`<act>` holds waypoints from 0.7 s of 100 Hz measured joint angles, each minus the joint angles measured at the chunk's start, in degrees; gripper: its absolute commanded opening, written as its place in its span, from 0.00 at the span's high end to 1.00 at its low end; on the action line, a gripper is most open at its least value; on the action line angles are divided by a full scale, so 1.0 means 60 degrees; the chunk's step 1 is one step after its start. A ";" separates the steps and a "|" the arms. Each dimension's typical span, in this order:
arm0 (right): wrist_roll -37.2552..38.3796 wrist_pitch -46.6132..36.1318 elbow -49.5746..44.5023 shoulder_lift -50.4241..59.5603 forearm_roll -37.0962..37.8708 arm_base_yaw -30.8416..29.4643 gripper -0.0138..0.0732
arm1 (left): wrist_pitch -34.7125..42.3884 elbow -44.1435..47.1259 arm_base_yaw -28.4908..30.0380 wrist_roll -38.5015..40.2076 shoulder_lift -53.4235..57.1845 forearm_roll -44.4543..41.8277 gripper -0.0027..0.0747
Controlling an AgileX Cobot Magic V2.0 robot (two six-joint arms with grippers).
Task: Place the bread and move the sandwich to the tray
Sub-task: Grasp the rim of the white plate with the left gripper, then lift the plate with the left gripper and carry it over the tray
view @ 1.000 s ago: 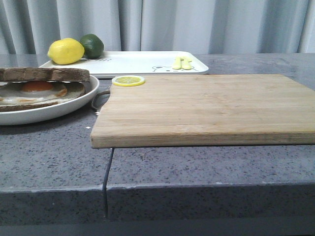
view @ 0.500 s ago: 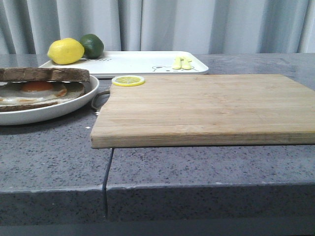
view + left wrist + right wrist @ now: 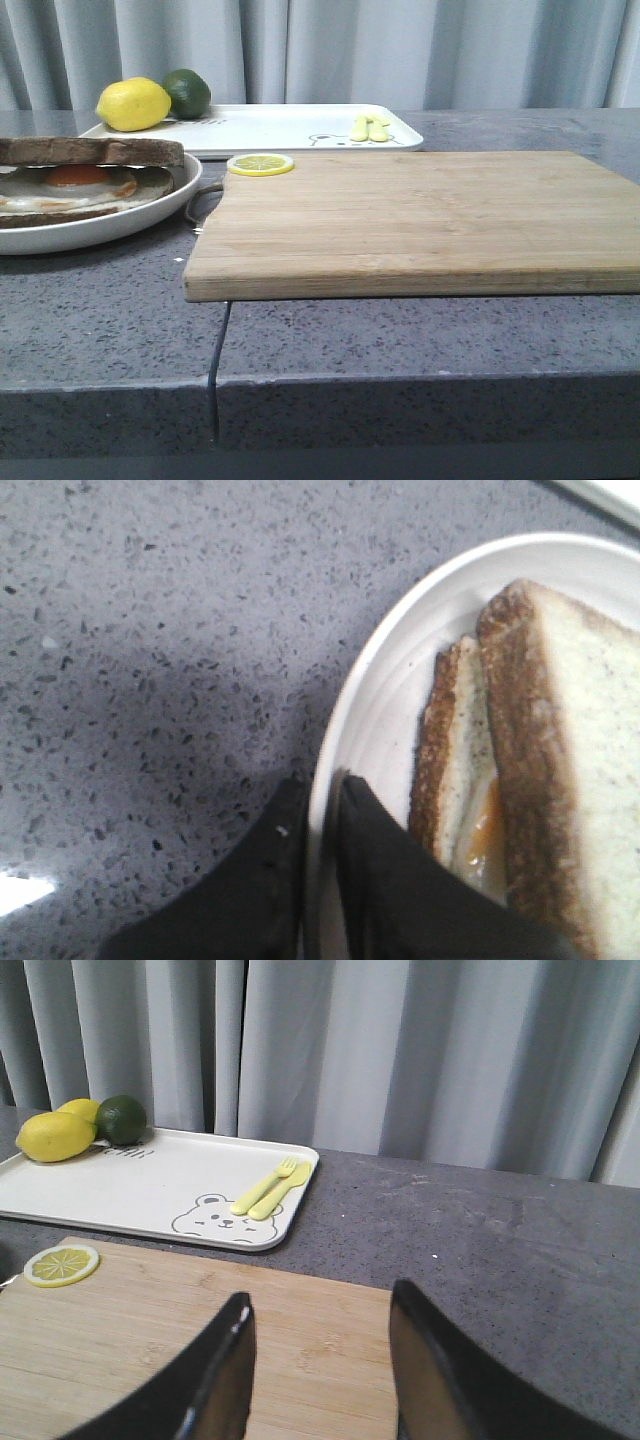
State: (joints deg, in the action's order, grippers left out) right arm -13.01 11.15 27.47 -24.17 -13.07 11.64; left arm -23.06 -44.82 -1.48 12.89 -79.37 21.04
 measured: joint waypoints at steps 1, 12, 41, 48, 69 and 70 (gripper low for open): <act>0.0000 0.0000 0.0000 0.0000 0.0000 0.0000 0.46 | 0.0000 0.0000 0.0000 0.0000 0.0000 0.0013 0.99; 0.0000 0.0000 0.0000 0.0000 0.0000 0.0000 0.46 | 0.0000 0.0000 0.0000 0.0008 0.0000 0.0126 0.99; 0.0000 0.0000 0.0000 0.0000 0.0000 0.0000 0.46 | -0.0170 0.0000 0.0316 0.0008 0.0120 0.0941 0.99; 0.0000 0.0000 0.0000 0.0000 0.0000 0.0000 0.46 | -0.0299 0.0000 0.0441 0.0008 0.0330 0.1173 0.99; 0.0000 0.0000 0.0000 0.0000 0.0000 0.0000 0.46 | -0.0505 0.0018 0.0584 -0.0031 0.1091 0.1400 0.99; 0.0000 0.0000 0.0000 0.0000 0.0000 0.0000 0.46 | -0.0507 -0.0004 0.0584 -0.0031 0.1111 0.1404 0.99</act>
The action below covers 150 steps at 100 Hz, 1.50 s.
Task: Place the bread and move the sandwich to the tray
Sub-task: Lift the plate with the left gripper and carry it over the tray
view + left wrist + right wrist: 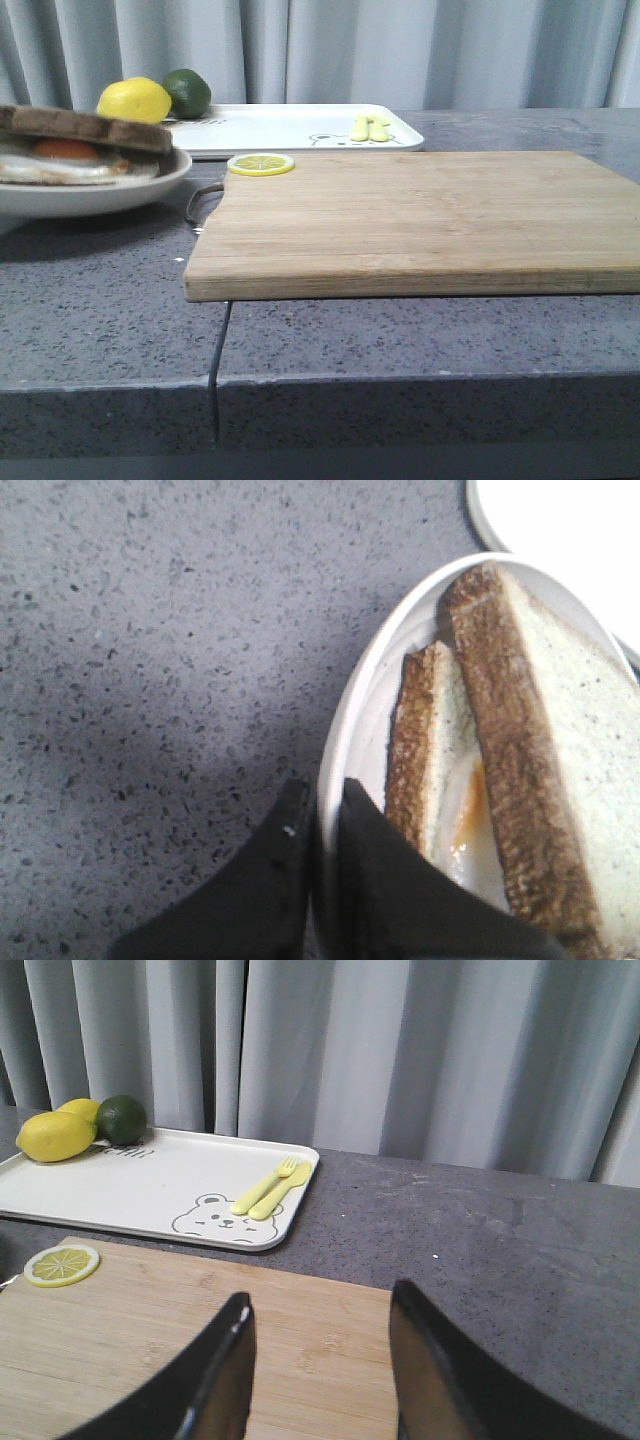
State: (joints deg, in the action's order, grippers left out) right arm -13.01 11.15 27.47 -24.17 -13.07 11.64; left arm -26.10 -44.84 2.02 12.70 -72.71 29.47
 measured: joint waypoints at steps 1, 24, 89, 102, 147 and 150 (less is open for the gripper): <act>0.0000 0.0000 0.0000 0.0000 0.0000 0.0000 0.46 | -0.0021 -0.0003 0.0000 0.0000 0.0040 0.0042 0.99; 0.0000 0.0000 0.0000 0.0000 0.0000 0.0000 0.46 | -0.0226 -0.0694 0.0000 -0.0532 0.0241 0.1013 0.99; 0.0000 0.0000 0.0000 0.0000 0.0000 0.0000 0.46 | -0.1096 -0.5024 -0.0349 -0.2295 -0.3502 0.2653 0.99; 0.0000 0.0000 0.0000 0.0000 0.0000 0.0000 0.46 | -0.1626 -0.6365 -0.0405 -0.2418 -0.4607 0.2653 0.99; 0.0000 0.0000 0.0000 0.0000 0.0000 0.0000 0.46 | -0.2953 -1.0199 -0.0405 -0.2557 -0.7938 0.3287 0.99; 0.0000 0.0000 0.0000 0.0000 0.0000 0.0000 0.46 | -0.2974 -1.0339 -0.0405 -0.2564 -0.8106 0.3307 0.99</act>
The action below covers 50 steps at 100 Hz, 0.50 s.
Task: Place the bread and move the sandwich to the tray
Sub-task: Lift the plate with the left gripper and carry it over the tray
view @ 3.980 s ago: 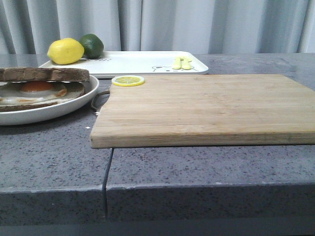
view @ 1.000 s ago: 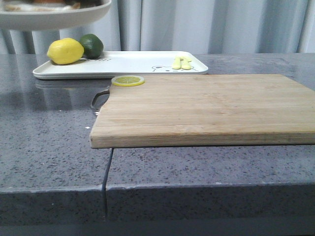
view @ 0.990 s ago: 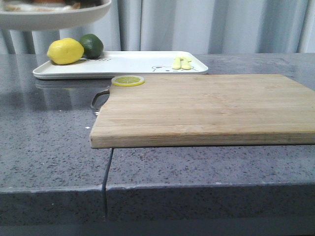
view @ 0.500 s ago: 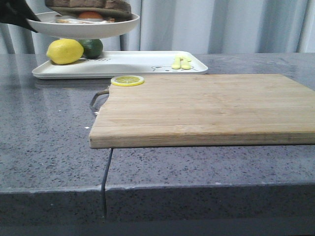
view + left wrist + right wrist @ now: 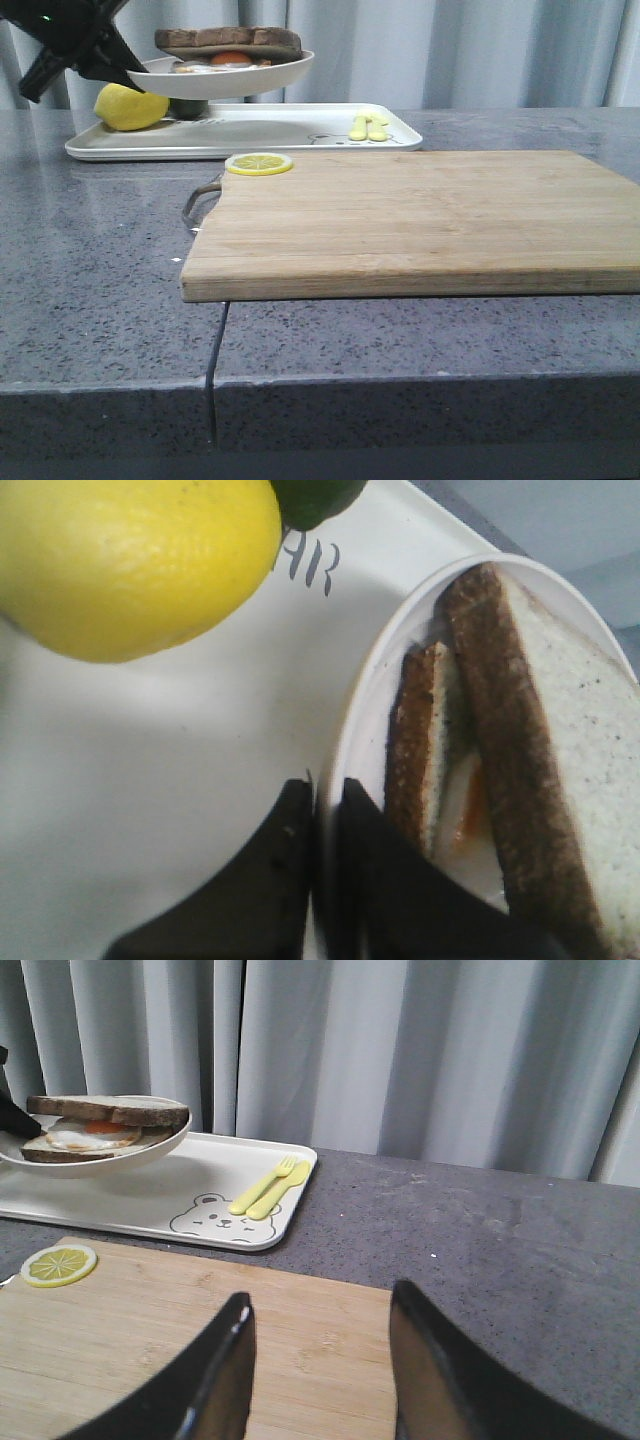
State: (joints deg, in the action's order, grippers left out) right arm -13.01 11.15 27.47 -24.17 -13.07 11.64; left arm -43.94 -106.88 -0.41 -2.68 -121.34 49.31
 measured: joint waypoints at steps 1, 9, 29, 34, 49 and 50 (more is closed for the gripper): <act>0.0000 0.0000 0.0000 0.0000 0.0000 0.0000 0.46 | 0.0000 -0.0063 0.0000 0.0000 -0.0032 0.0000 0.99; 0.0000 0.0000 0.0000 0.0000 0.0000 0.0000 0.46 | 0.0000 -0.0342 -0.0059 -0.0060 -0.0335 0.0043 0.99; 0.0000 0.0000 0.0000 0.0000 0.0000 0.0000 0.46 | 0.0084 -0.0779 -0.0277 -0.0134 -0.0963 0.0078 0.99; 0.0000 0.0000 0.0000 0.0000 0.0000 0.0000 0.46 | 0.0147 -0.0801 -0.0344 -0.0142 -0.1053 0.0078 0.99; 0.0000 0.0000 0.0000 0.0000 0.0000 0.0000 0.46 | 0.0266 -0.0894 -0.0479 -0.0157 -0.1306 0.0096 0.99; 0.0000 0.0000 0.0000 0.0000 0.0000 0.0000 0.46 | 0.0289 -0.0894 -0.0498 -0.0157 -0.1304 0.0096 0.99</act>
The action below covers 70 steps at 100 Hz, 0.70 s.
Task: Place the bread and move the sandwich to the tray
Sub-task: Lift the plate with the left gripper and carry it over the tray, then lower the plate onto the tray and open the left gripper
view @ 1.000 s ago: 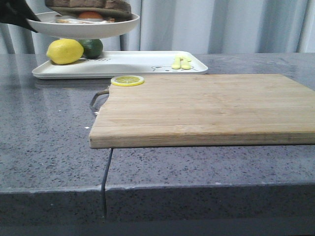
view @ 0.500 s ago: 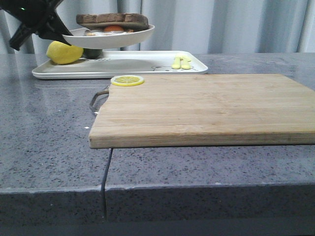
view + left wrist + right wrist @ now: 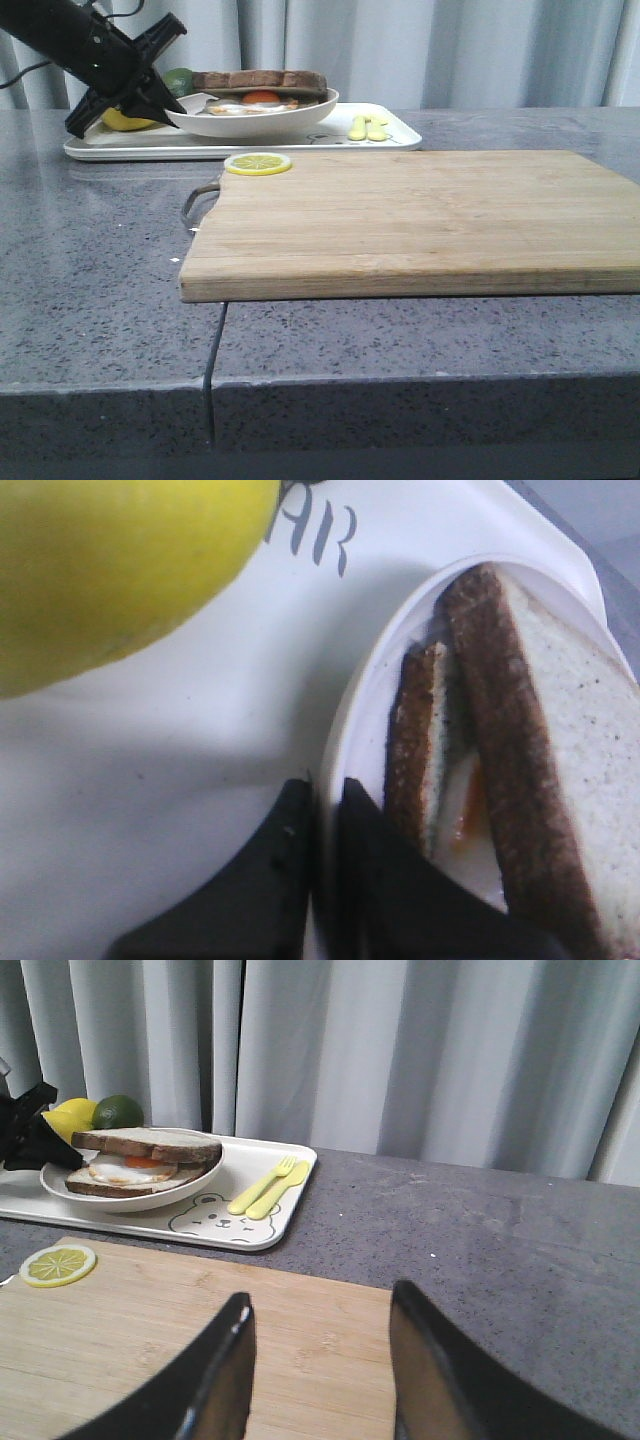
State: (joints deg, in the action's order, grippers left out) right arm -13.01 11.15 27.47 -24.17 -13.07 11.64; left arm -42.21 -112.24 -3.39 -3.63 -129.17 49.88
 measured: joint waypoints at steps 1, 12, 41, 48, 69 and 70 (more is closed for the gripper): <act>0.0000 0.0000 0.0000 0.0000 0.0000 0.0000 0.46 | 0.0002 0.0000 0.0000 0.0000 -0.0021 0.0021 0.99; 0.0000 0.0000 0.0000 0.0000 0.0000 0.0000 0.46 | 0.0070 -0.0006 -0.0021 0.0000 -0.0135 0.0020 0.99; 0.0000 0.0000 0.0000 0.0000 0.0000 0.0000 0.46 | 0.0105 -0.0021 -0.0055 -0.0007 -0.0216 0.0034 0.99; 0.0000 0.0000 0.0000 0.0000 0.0000 0.0000 0.46 | 0.0105 -0.0021 -0.0055 -0.0007 -0.0203 0.0034 0.99; 0.0000 0.0000 0.0000 0.0000 0.0000 0.0000 0.46 | 0.0110 -0.0021 -0.0055 -0.0022 -0.0203 0.0034 0.99; 0.0000 0.0000 0.0000 0.0000 0.0000 0.0000 0.46 | 0.0110 -0.0021 -0.0055 -0.0022 -0.0203 0.0034 0.99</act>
State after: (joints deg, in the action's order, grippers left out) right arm -13.01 11.15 27.47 -24.17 -13.07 11.64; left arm -41.55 -112.37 -3.72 -3.76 -130.39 50.09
